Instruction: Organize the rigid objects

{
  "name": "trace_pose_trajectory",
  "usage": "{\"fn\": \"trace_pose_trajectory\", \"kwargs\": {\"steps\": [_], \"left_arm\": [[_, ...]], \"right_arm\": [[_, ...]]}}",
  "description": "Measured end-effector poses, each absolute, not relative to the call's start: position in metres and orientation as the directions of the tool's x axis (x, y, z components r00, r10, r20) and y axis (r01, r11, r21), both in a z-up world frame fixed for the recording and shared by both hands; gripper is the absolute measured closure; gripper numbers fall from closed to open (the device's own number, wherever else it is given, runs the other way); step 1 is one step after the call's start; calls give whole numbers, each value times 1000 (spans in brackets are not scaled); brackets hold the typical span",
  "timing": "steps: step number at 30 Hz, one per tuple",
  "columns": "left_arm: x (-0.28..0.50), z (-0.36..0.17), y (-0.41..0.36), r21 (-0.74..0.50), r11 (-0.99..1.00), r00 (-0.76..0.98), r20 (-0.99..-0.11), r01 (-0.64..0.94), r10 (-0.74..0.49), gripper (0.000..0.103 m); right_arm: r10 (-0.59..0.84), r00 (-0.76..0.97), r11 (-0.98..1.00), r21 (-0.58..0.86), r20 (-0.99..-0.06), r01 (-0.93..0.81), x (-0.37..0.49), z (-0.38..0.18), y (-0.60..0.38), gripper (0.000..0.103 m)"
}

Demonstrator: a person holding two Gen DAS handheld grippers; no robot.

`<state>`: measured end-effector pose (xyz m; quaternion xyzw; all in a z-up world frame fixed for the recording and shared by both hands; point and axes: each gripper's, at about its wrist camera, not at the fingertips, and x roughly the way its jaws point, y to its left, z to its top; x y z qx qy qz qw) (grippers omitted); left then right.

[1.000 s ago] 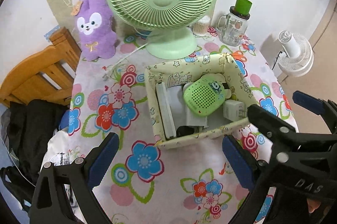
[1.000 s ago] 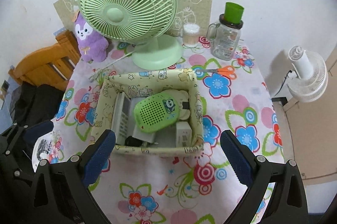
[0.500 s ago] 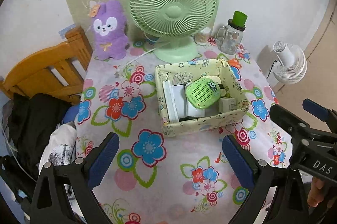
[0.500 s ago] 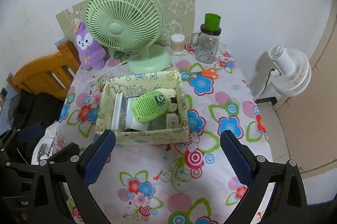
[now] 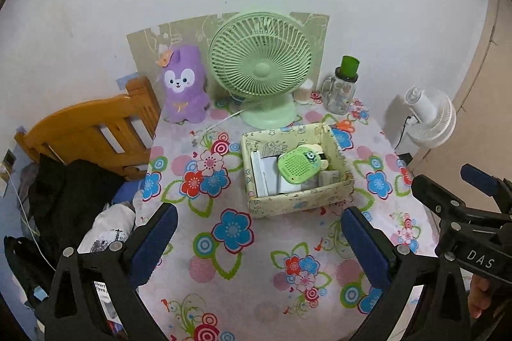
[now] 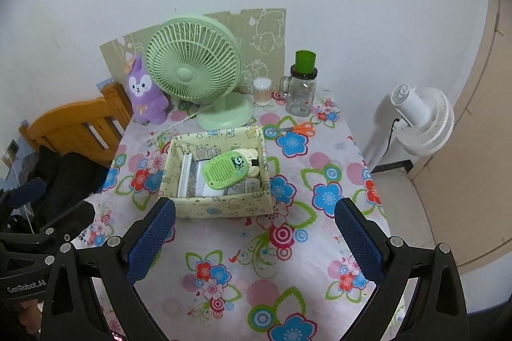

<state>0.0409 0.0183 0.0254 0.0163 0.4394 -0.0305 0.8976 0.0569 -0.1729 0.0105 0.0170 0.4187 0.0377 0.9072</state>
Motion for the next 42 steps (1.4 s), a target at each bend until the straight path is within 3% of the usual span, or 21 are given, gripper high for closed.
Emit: {"fn": "trace_pose_trajectory", "kwargs": {"steps": [11,42], "left_arm": [[20,36,10,6,999,627,-779,39,-20,0],[-2,45,0,11,1000,672,-740,26,-10,0]], "right_arm": [[15,688,999,-8,-726,-31,31,24,-182,2],[82,708,997,45,-701,-70,17,34,-184,2]]}}
